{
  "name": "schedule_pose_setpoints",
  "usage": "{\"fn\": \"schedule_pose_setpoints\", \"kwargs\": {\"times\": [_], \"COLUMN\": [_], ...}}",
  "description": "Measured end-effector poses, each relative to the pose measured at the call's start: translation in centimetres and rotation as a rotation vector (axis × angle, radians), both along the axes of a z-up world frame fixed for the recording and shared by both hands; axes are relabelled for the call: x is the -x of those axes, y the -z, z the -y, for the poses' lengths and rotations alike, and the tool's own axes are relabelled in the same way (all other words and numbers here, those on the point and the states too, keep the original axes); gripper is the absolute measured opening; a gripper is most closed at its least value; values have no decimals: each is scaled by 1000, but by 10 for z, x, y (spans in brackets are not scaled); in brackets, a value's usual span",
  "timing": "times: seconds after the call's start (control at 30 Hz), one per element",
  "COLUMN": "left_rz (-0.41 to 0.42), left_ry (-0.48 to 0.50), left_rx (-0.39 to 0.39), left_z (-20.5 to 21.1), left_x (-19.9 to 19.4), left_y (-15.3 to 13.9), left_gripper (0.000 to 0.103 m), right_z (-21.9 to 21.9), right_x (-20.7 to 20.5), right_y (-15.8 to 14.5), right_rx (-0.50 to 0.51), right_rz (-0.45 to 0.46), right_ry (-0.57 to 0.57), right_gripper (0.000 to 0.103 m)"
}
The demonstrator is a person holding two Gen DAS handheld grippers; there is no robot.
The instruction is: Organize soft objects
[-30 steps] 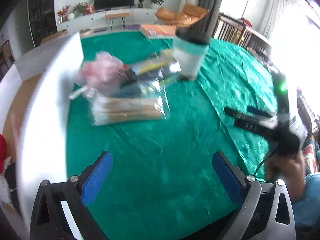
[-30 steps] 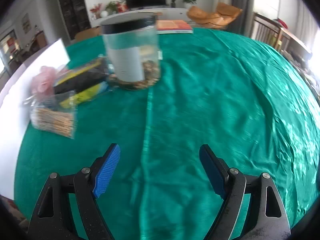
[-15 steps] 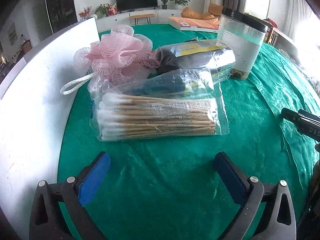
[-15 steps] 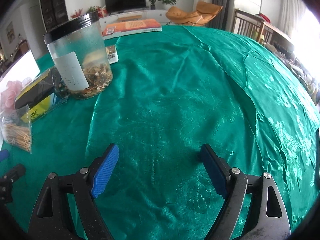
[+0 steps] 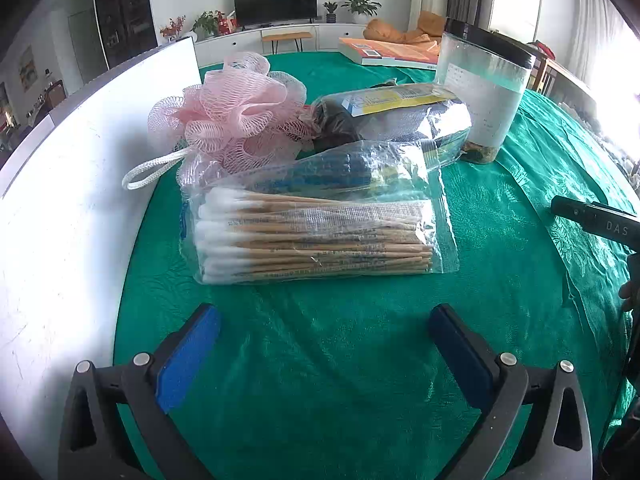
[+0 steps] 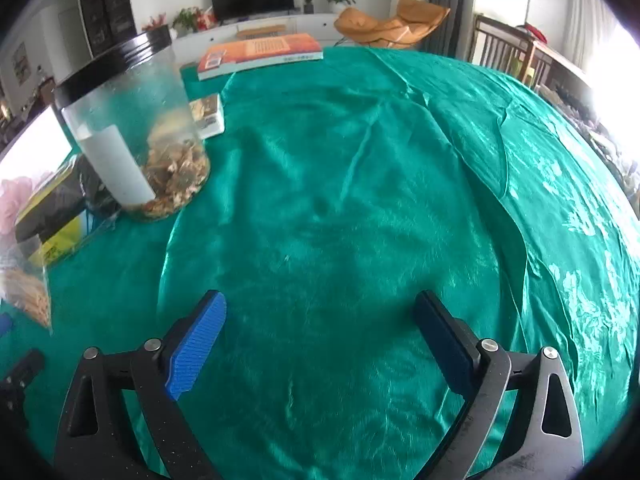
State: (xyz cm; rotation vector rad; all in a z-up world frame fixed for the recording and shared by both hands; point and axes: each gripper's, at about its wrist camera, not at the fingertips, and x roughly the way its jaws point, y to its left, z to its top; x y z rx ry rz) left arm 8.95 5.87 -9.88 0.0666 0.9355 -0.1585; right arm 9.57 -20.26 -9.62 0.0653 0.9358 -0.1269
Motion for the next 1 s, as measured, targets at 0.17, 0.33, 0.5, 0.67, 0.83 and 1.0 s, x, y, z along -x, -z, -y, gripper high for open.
{"fn": "schedule_pose_setpoints", "kwargs": {"times": [0.17,0.33,0.5,0.67,0.83,1.0], "left_rz": [1,0,1,1,1,1], "left_ry": [0,0,0,0,-1,-1], "left_rx": [0,0,0,0,0,0], "left_z": [0,-1,-1,-1,-1,-1], "left_x": [0,0,0,0,0,0], "left_y": [0,0,0,0,0,0], "left_gripper": [103,103,103,103,103,103], "right_z": [0,0,0,0,0,0], "right_x": [2,2,2,2,2,2], "right_y": [1,1,1,1,1,1], "right_rx": [-1,-1,-2,-2,-2,-2], "right_rz": [1,1,1,1,1,1], "right_ry": [-2,-3,-3,-3,-3,-4], "right_gripper": [98,98,98,98,98,98]}}
